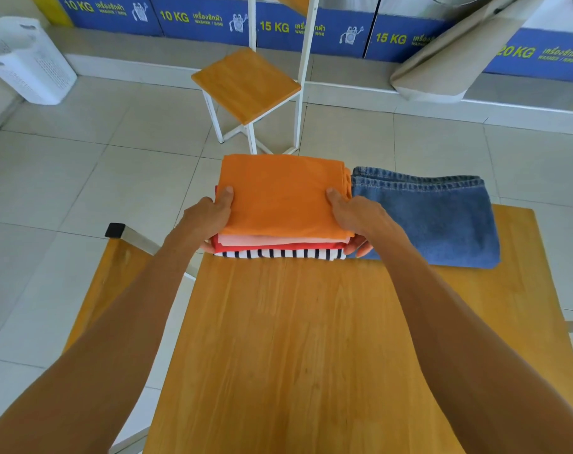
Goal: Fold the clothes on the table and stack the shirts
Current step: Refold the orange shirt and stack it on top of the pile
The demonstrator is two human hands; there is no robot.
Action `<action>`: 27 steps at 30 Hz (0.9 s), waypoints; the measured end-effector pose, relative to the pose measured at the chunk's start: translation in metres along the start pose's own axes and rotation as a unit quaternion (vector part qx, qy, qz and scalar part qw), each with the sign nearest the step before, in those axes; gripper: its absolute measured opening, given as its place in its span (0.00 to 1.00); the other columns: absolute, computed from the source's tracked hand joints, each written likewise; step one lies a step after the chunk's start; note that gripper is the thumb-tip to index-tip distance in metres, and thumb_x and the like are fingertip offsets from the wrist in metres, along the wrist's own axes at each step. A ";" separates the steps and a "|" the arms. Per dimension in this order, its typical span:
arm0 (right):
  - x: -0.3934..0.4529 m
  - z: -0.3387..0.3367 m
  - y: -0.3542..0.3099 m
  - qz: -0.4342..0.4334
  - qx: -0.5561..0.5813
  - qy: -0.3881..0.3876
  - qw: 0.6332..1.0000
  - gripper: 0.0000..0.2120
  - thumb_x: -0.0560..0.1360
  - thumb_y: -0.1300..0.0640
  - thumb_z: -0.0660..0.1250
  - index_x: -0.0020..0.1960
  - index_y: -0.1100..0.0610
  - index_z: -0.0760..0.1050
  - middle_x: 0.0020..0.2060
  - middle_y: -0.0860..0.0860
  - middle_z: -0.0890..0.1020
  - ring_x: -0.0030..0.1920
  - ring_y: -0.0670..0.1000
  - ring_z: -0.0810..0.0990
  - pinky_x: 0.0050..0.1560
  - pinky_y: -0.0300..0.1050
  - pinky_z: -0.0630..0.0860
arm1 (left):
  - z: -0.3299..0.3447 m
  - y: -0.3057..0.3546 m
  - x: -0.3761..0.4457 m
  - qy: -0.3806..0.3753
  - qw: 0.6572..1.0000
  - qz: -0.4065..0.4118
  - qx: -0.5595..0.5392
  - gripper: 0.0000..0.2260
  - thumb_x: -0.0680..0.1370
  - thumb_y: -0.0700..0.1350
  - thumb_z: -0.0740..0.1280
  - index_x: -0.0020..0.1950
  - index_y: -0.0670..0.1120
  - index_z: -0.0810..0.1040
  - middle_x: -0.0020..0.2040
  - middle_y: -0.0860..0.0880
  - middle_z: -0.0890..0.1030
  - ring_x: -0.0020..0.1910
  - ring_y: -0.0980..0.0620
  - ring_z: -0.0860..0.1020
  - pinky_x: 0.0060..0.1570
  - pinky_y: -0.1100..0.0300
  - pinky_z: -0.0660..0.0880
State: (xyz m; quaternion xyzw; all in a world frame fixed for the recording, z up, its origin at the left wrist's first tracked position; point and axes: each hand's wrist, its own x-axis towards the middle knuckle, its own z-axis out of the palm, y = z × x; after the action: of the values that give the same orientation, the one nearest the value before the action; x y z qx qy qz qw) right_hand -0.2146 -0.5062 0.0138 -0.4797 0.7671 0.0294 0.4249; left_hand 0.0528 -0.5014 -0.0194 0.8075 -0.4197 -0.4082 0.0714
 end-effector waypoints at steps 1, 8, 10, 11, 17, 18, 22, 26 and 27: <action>-0.001 0.000 -0.001 -0.001 0.000 -0.004 1.000 0.41 0.77 0.30 0.43 0.70 0.62 0.67 0.38 0.62 0.83 0.35 0.60 0.86 0.48 0.58 0.83 | 0.001 0.000 0.000 -0.003 1.000 0.001 -0.023 0.35 0.76 0.71 0.48 0.70 0.45 0.65 0.58 0.42 0.75 0.49 0.39 0.79 0.34 0.51 0.81; -0.005 0.005 -0.003 -0.005 0.012 -0.001 1.000 0.38 0.81 0.35 0.41 0.69 0.66 0.66 0.33 0.62 0.84 0.27 0.57 0.84 0.41 0.50 0.84 | -0.008 0.008 0.001 0.085 0.987 0.120 0.057 0.24 0.79 0.64 0.53 0.59 0.46 0.72 0.51 0.46 0.77 0.38 0.50 0.76 0.27 0.61 0.70; -0.004 0.007 -0.002 -0.014 -0.001 0.009 1.000 0.37 0.81 0.36 0.41 0.67 0.66 0.69 0.31 0.60 0.83 0.22 0.54 0.82 0.31 0.44 0.77 | -0.012 0.015 0.002 0.081 0.986 0.129 0.062 0.21 0.80 0.63 0.54 0.54 0.46 0.72 0.50 0.45 0.78 0.40 0.48 0.76 0.31 0.60 0.71; -0.004 0.008 -0.001 -0.019 -0.007 0.017 1.000 0.36 0.82 0.37 0.41 0.66 0.66 0.69 0.30 0.59 0.83 0.21 0.53 0.81 0.29 0.42 0.73 | -0.014 0.018 0.001 0.081 0.986 0.134 0.061 0.21 0.80 0.62 0.54 0.53 0.46 0.72 0.50 0.45 0.78 0.42 0.47 0.76 0.34 0.58 0.72; 0.002 0.013 0.006 -0.030 0.007 0.025 0.999 0.34 0.82 0.37 0.43 0.65 0.65 0.68 0.33 0.60 0.82 0.19 0.52 0.80 0.27 0.42 0.71 | -0.015 0.022 -0.003 0.121 0.977 0.174 -0.006 0.26 0.77 0.65 0.57 0.56 0.44 0.76 0.56 0.44 0.77 0.51 0.45 0.77 0.44 0.56 0.76; 0.002 0.013 0.007 -0.027 0.016 0.020 0.999 0.34 0.82 0.37 0.43 0.64 0.65 0.69 0.35 0.61 0.83 0.20 0.53 0.81 0.28 0.42 0.74 | -0.015 0.023 -0.003 0.123 0.973 0.192 -0.027 0.24 0.77 0.65 0.58 0.54 0.45 0.75 0.55 0.46 0.77 0.49 0.47 0.77 0.39 0.60 0.73; 0.002 0.015 0.009 -0.029 0.047 0.027 0.998 0.33 0.81 0.37 0.44 0.63 0.64 0.69 0.38 0.63 0.84 0.21 0.54 0.81 0.28 0.41 0.76 | -0.014 0.028 0.002 0.130 0.965 0.222 -0.044 0.23 0.78 0.66 0.56 0.53 0.47 0.74 0.51 0.49 0.77 0.47 0.49 0.76 0.40 0.59 0.70; -0.003 0.019 0.005 -0.032 0.056 0.038 0.997 0.31 0.81 0.36 0.46 0.66 0.62 0.64 0.41 0.63 0.83 0.21 0.55 0.82 0.24 0.41 0.77 | -0.004 0.015 0.010 0.083 0.984 0.151 -0.033 0.27 0.78 0.65 0.55 0.63 0.43 0.72 0.58 0.44 0.77 0.55 0.44 0.77 0.53 0.48 0.76; -0.004 0.020 0.005 -0.034 0.058 0.039 0.997 0.31 0.81 0.36 0.46 0.66 0.61 0.63 0.42 0.63 0.83 0.22 0.55 0.82 0.23 0.41 0.76 | -0.002 0.012 0.010 0.065 0.989 0.131 -0.037 0.28 0.78 0.65 0.55 0.66 0.43 0.70 0.60 0.43 0.77 0.55 0.43 0.77 0.54 0.48 0.76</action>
State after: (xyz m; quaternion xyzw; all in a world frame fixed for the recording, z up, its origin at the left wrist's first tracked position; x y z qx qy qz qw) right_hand -0.2055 -0.4916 0.0024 -0.4809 0.7665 -0.0484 0.4228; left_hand 0.0498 -0.5164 -0.0188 0.7674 -0.5007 -0.3573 0.1808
